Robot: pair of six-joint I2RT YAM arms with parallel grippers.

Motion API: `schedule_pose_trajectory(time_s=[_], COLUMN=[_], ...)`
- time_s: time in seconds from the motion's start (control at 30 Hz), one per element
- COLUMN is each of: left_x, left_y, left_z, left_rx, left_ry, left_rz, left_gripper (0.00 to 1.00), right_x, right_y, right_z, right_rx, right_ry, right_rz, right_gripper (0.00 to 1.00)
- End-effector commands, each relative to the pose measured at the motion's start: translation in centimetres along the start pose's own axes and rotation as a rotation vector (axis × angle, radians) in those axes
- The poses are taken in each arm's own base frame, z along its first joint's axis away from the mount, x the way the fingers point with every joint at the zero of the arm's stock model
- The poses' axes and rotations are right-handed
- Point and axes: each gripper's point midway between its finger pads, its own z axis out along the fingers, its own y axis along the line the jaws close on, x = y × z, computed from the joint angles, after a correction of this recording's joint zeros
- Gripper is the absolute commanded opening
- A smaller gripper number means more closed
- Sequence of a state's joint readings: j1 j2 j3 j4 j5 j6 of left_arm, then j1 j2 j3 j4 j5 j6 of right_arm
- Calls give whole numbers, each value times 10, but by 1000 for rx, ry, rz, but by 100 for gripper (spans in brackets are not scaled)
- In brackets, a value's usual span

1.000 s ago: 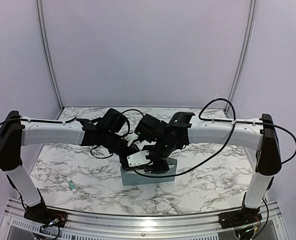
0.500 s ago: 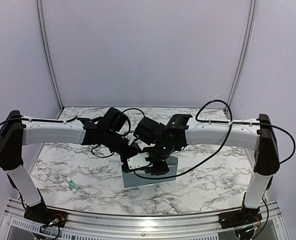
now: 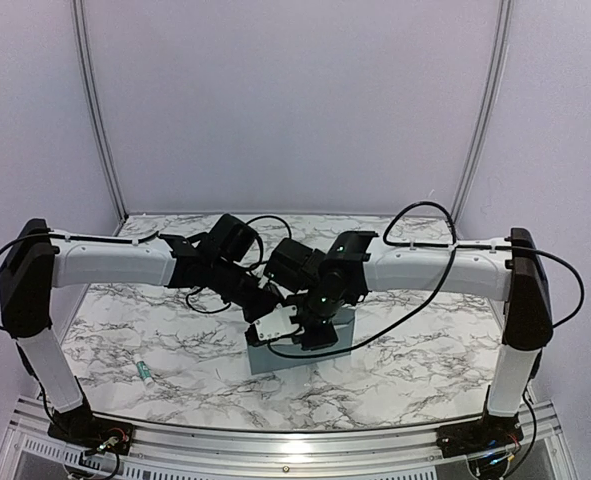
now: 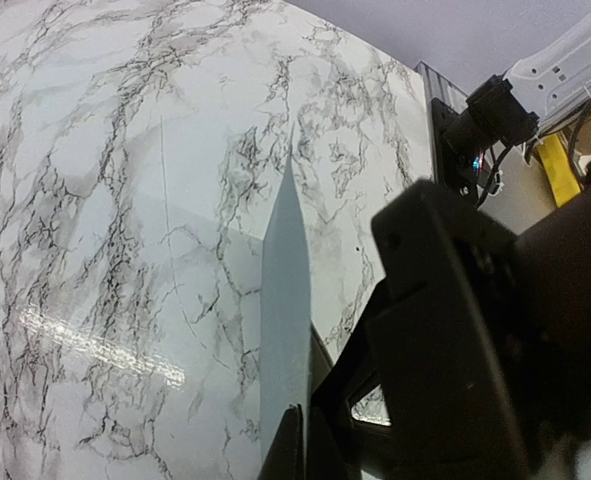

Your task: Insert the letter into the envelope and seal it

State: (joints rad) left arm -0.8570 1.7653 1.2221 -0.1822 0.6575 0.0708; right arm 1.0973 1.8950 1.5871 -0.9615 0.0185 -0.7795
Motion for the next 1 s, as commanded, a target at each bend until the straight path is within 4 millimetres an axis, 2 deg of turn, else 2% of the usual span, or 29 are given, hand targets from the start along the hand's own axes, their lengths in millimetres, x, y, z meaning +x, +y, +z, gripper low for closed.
schedule_pose_trajectory(time_s=[0.0, 0.27, 0.37, 0.43, 0.53, 0.67, 0.73, 0.8, 0.9, 0.97], left_x=[-12, -15, -15, -14, -13, -18, -19, -16, -13, -14], left_y=[-18, -12, -9, -6, 1, 18, 31, 43, 49, 50], left_z=[5, 6, 5, 3, 2, 2, 5, 8, 15, 16], left_rx=[74, 59, 45, 31, 4, -31, -86, -128, -139, -133], left_ry=[-17, -21, -23, -22, -25, -55, -65, -60, -65, -87], left_rz=[38, 40, 39, 34, 14, -82, -142, -197, -270, -310], left_gripper=[0, 0, 0, 0, 0, 0, 0, 0, 0, 0], right_x=[0, -11, -10, -9, -1, 10, 17, 22, 25, 23], right_y=[-16, -25, -25, -25, -21, -12, -9, -4, 4, 8], right_z=[25, 8, -9, -28, -51, -73, -77, -76, -67, -61], right_rx=[53, 111, 141, 165, 173, 164, 158, 159, 162, 150], right_ry=[31, -44, -77, -112, -163, -233, -255, -281, -302, -315], right_rz=[10, 27, 33, 37, 50, 63, 65, 57, 22, 8], right_gripper=[0, 2, 23, 35, 46, 54, 56, 63, 71, 72])
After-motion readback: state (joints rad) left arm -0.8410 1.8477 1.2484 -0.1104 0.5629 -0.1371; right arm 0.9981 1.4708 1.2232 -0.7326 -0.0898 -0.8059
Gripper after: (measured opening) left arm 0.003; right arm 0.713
